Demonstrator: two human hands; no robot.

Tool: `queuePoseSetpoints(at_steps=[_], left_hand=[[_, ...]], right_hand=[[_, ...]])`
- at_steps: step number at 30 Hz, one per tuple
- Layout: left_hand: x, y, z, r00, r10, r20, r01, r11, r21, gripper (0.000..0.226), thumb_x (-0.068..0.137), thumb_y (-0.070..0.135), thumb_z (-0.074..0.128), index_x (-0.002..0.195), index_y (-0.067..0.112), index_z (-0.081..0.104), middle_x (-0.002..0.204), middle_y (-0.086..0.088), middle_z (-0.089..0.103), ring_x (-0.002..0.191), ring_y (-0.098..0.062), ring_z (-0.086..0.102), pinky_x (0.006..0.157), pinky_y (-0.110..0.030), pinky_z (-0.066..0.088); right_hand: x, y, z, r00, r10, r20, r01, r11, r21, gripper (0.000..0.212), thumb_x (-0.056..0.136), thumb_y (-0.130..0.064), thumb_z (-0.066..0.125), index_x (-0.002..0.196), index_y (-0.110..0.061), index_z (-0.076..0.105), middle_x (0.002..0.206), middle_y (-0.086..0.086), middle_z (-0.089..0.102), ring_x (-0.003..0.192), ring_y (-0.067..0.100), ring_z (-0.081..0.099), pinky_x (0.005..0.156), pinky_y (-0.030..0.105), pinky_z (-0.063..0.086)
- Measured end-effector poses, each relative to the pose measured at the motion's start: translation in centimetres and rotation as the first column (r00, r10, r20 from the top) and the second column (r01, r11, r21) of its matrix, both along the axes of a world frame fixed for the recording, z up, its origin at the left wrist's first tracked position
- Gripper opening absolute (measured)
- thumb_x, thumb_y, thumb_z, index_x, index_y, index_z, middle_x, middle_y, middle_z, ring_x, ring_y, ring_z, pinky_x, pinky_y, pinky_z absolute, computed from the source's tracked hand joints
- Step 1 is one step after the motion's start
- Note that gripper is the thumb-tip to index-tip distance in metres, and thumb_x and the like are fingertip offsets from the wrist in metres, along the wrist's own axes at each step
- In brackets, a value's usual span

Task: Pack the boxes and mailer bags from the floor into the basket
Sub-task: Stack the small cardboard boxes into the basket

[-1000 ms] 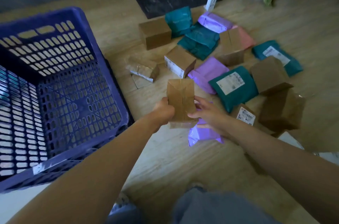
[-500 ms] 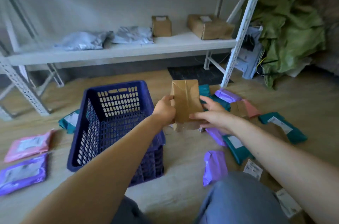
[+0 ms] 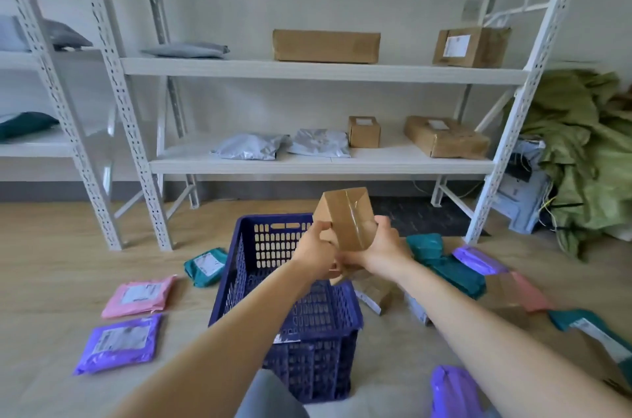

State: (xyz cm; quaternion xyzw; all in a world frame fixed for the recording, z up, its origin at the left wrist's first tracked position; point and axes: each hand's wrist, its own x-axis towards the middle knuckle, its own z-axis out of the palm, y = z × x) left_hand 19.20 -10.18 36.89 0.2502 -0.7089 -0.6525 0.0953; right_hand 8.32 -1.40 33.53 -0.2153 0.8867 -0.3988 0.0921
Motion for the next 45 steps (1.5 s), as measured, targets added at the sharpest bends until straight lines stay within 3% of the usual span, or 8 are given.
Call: queuePoseSetpoints(at_steps=[6, 12, 14, 17, 20, 25, 37, 45], left_hand=[[0.0, -2.5, -3.3, 0.999, 0.023, -0.032, -0.016, 0.981, 0.196, 0.066, 0.088, -0.016, 0.032, 0.142, 0.022, 0.030, 0.099, 0.005, 0.052, 0.089, -0.021, 0.062, 0.076, -0.042, 0.058], [-1.8, -6.3, -5.2, 0.999, 0.003, 0.046, 0.014, 0.926, -0.377, 0.066, 0.087, 0.000, 0.045, 0.144, 0.021, 0.021, 0.119, 0.002, 0.052, 0.083, -0.016, 0.055, 0.056, -0.025, 0.043], [-3.0, -8.5, -5.9, 0.995, -0.014, 0.098, 0.069, 0.805, -0.590, 0.076, 0.082, -0.004, 0.048, 0.145, 0.027, 0.019, 0.153, -0.005, 0.021, 0.120, -0.026, 0.047, 0.074, -0.031, 0.050], [-4.9, -11.9, -7.5, 0.964, -0.057, 0.259, 0.251, 0.513, -0.821, 0.088, 0.079, 0.000, 0.057, 0.147, 0.035, 0.014, 0.158, 0.001, -0.015, 0.147, -0.028, -0.004, 0.110, -0.045, 0.031], [-6.8, -14.7, -9.0, 0.916, -0.096, 0.389, 0.401, 0.234, -0.886, 0.087, 0.081, 0.023, 0.069, 0.147, 0.036, 0.015, 0.160, 0.004, -0.007, 0.147, -0.024, -0.010, 0.119, -0.047, 0.010], [-10.1, -18.6, -12.1, 0.889, -0.111, 0.445, 0.450, 0.030, -0.892, 0.088, 0.074, 0.042, 0.074, 0.145, 0.028, 0.023, 0.150, 0.006, 0.027, 0.143, -0.020, 0.017, 0.118, -0.038, 0.020], [-16.4, -24.7, -22.3, 0.868, -0.107, 0.485, 0.495, 0.117, -0.861, 0.095, 0.057, 0.048, 0.081, 0.134, 0.019, 0.034, 0.128, 0.005, 0.041, 0.115, -0.018, 0.037, 0.099, -0.032, 0.043], [-22.2, -28.6, -29.3, 0.858, -0.056, 0.511, 0.510, 0.219, -0.832, 0.094, 0.060, 0.044, 0.082, 0.135, 0.017, 0.033, 0.132, 0.002, 0.040, 0.117, -0.020, 0.036, 0.097, -0.034, 0.046]], right_hand=[[0.2, -3.7, -3.0, 0.998, -0.014, -0.066, 0.020, 0.996, 0.088, 0.111, 0.049, -0.056, 0.083, 0.136, -0.027, 0.020, 0.133, 0.002, 0.035, 0.125, 0.026, 0.040, 0.102, 0.048, 0.041], [-1.7, -5.5, -4.8, 0.980, 0.139, -0.140, -0.106, 0.969, 0.221, 0.105, 0.050, -0.038, 0.084, 0.135, -0.028, 0.024, 0.127, -0.002, 0.037, 0.112, 0.020, 0.044, 0.089, 0.044, 0.050], [-2.6, -6.1, -5.2, 0.955, 0.231, -0.184, -0.174, 0.944, 0.280, 0.103, 0.054, -0.037, 0.086, 0.137, -0.026, 0.026, 0.130, -0.003, 0.037, 0.115, 0.018, 0.040, 0.093, 0.040, 0.048], [-3.8, -7.2, -6.0, 0.908, 0.381, -0.172, -0.302, 0.882, 0.360, 0.110, 0.060, -0.028, 0.086, 0.147, -0.023, 0.018, 0.142, -0.004, 0.029, 0.129, 0.018, 0.030, 0.104, 0.040, 0.038], [-5.4, -8.6, -7.2, 0.875, 0.465, -0.139, -0.393, 0.847, 0.357, 0.112, 0.063, -0.025, 0.085, 0.149, -0.025, 0.013, 0.145, -0.005, 0.025, 0.134, 0.017, 0.028, 0.109, 0.040, 0.036], [-8.9, -11.4, -9.9, 0.819, 0.562, -0.117, -0.481, 0.783, 0.395, 0.111, 0.065, -0.025, 0.083, 0.150, -0.024, 0.012, 0.143, -0.009, 0.024, 0.134, 0.014, 0.026, 0.107, 0.038, 0.038], [-16.7, -18.1, -18.5, 0.604, 0.769, -0.209, -0.459, 0.550, 0.698, 0.092, 0.074, -0.040, 0.073, 0.148, -0.034, 0.018, 0.149, 0.002, 0.024, 0.139, 0.022, 0.023, 0.120, 0.041, 0.008], [-21.6, -23.4, -24.6, 0.668, 0.733, -0.128, -0.464, 0.545, 0.699, 0.101, 0.070, -0.025, 0.081, 0.148, -0.018, 0.017, 0.147, 0.005, 0.029, 0.136, 0.025, 0.030, 0.113, 0.036, 0.025]])
